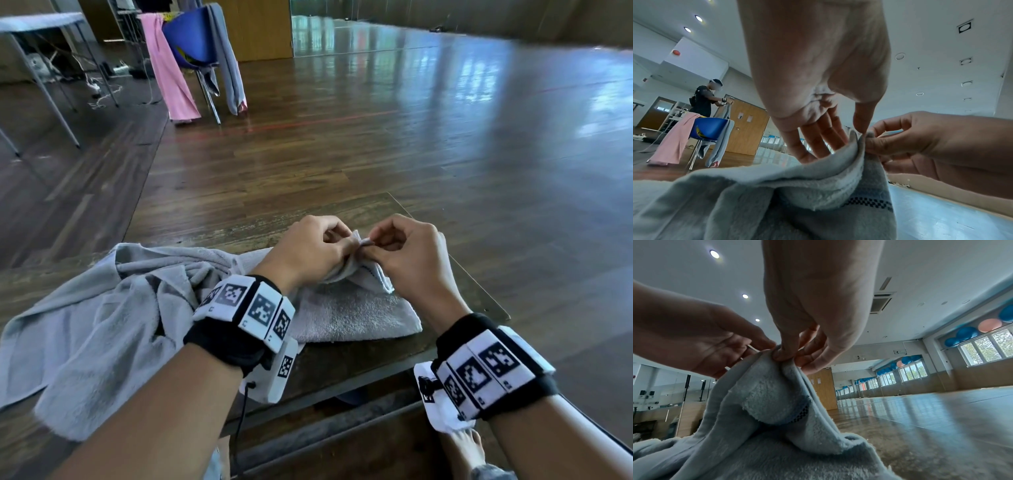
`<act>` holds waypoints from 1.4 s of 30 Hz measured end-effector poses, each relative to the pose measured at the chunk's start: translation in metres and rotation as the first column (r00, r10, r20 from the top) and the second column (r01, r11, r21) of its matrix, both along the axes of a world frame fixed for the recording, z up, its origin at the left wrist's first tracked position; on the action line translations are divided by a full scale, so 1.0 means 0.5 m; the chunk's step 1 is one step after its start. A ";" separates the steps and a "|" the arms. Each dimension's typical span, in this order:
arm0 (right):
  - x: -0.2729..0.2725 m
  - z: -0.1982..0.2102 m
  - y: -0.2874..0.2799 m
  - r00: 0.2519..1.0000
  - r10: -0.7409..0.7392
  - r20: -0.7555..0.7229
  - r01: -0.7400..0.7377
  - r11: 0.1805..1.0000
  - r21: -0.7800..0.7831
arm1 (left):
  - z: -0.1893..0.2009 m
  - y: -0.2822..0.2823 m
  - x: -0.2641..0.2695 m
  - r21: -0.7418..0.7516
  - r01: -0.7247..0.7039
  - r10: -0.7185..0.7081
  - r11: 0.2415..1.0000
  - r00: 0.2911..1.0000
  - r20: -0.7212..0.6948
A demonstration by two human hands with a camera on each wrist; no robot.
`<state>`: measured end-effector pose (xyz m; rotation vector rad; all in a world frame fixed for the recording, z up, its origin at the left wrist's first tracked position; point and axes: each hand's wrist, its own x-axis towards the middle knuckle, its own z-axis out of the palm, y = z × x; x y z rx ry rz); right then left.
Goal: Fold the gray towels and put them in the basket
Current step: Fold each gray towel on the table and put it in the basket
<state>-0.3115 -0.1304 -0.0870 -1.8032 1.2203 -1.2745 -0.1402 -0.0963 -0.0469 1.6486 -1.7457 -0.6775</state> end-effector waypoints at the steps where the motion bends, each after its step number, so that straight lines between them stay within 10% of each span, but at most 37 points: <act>1: -0.002 0.003 0.003 1.000 -0.003 0.007 0.003 1.000 -0.008 | 0.000 0.002 0.000 0.007 0.014 -0.014 1.000 0.999 -0.030; 18: 0.001 0.020 0.025 0.986 0.104 0.127 -0.102 0.994 -0.027 | -0.003 0.019 0.002 -0.103 0.004 -0.005 0.995 1.000 -0.002; 42: 0.008 0.010 0.007 0.985 0.002 -0.173 -0.014 0.998 -0.066 | -0.011 0.009 0.009 -0.245 -0.031 0.046 0.969 0.997 0.055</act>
